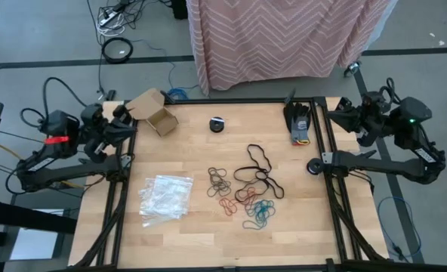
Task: Sort rubber bands
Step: Put the black rubber band into the transparent zip bag
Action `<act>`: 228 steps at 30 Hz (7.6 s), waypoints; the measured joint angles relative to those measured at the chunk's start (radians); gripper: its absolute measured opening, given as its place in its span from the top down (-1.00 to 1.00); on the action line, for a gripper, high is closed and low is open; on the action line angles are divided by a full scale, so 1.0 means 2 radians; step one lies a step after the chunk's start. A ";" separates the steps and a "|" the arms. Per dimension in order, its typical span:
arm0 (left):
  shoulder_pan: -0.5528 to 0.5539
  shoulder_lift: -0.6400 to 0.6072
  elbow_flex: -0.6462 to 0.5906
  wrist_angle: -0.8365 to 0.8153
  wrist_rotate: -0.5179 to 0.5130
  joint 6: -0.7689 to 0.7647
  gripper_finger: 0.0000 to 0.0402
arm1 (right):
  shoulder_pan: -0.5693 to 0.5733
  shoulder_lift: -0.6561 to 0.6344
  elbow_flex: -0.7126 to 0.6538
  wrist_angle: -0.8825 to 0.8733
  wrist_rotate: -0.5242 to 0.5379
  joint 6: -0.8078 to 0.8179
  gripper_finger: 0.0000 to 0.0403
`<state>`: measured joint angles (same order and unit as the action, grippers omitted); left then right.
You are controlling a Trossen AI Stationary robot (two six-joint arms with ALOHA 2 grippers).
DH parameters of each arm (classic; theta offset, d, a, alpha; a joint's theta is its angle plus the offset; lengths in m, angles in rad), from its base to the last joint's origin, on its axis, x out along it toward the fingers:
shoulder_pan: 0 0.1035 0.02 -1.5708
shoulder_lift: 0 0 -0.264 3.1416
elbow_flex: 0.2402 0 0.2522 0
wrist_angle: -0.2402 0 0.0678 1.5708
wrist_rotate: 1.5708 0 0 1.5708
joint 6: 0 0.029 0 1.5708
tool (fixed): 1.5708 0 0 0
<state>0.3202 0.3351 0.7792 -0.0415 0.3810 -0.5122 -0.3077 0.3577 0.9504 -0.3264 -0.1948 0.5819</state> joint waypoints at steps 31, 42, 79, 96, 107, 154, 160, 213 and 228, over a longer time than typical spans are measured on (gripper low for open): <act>0.000 0.127 0.156 -0.124 -0.056 0.065 0.93 | 0.114 0.474 0.290 -0.363 0.138 -0.115 1.00; 0.000 0.145 0.156 -0.175 -0.085 0.068 0.93 | 0.133 0.573 0.290 -0.288 0.058 -0.162 1.00; 0.000 0.149 0.026 -0.586 0.004 -0.033 0.93 | 0.141 0.699 0.290 -0.064 0.048 -0.093 1.00; -0.017 0.131 -0.208 -0.446 0.011 -0.203 0.13 | 0.138 0.670 0.271 -0.149 0.090 -0.110 1.00; -0.021 0.147 -0.212 -0.412 -0.072 -0.165 0.09 | 0.134 0.670 0.270 -0.146 0.090 -0.112 1.00; -0.021 0.245 -0.212 -0.338 -0.046 -0.186 0.10 | 0.123 0.670 0.270 -0.145 0.079 -0.090 1.00; -0.024 0.245 -0.212 -0.358 -0.026 -0.188 0.19 | 0.122 0.670 0.270 -0.145 0.080 -0.093 1.00; -0.053 0.159 0.038 -0.084 -0.049 0.005 0.43 | 0.057 0.734 0.170 -0.227 0.115 -0.100 0.70; -0.053 0.160 0.037 -0.084 -0.051 0.003 0.43 | 0.047 0.708 0.015 -0.072 0.053 0.045 0.19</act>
<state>0.2138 0.6544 0.8537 -0.2097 0.2782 -0.5066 -0.2128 1.7741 0.9799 -0.4706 -0.0878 0.6715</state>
